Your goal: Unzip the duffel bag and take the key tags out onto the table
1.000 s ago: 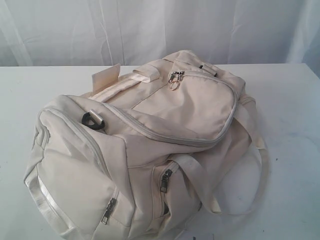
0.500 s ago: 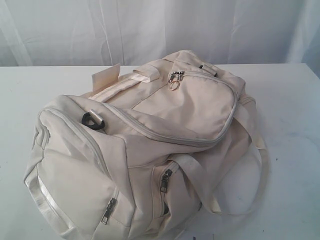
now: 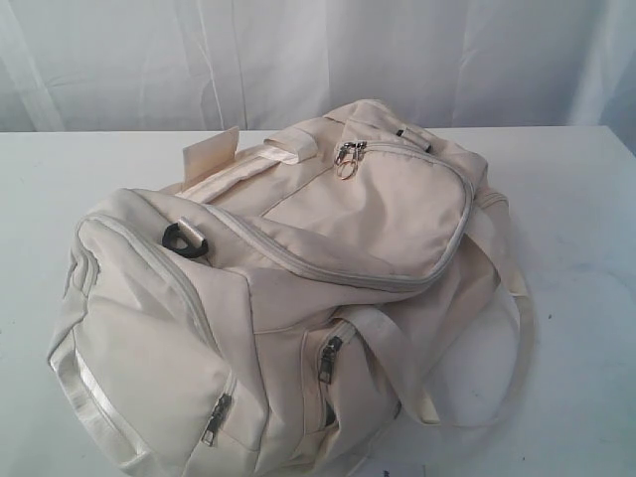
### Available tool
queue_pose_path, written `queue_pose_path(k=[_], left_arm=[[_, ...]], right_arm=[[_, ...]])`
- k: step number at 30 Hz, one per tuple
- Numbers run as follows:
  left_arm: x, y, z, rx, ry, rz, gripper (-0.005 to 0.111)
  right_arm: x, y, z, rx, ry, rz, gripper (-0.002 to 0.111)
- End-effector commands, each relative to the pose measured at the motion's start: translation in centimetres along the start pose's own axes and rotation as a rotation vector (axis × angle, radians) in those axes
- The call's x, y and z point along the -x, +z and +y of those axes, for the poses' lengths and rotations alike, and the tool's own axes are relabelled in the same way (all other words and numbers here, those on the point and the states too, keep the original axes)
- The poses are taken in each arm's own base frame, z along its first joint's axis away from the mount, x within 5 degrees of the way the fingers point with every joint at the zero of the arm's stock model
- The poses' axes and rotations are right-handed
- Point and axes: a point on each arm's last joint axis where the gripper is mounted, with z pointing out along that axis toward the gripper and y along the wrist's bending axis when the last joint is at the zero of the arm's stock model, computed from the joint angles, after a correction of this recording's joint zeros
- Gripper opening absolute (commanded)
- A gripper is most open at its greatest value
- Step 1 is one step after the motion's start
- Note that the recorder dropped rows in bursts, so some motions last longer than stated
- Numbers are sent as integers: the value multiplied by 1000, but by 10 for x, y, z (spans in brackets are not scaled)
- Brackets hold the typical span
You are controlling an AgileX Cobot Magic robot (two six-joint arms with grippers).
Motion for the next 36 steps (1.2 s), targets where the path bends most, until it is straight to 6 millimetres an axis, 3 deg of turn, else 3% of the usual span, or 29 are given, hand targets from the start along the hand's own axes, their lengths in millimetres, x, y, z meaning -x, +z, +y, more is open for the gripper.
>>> queue_pose_path(k=[1, 8, 17, 26, 31, 33, 36], left_arm=[[-1, 0, 0, -2, -12, -2, 0], [2, 0, 0, 2, -8, -37, 0], [36, -8, 4, 43, -10, -420, 0], [50, -16, 6, 61, -18, -602, 0], [71, -37, 9, 99, -40, -933, 0], [81, -45, 11, 104, -71, -989, 0], [105, -50, 11, 79, -107, -905, 0]], right_arm=[[6, 0, 0, -1, -3, -74, 0], [12, -1, 0, 1, 19, -146, 0], [13, -1, 0, 1, 21, -154, 0], [14, -1, 0, 9, 117, -165, 0], [26, -4, 0, 37, 239, -304, 0], [34, -7, 0, 58, 286, -400, 0], [42, -11, 0, 85, 336, -492, 0]])
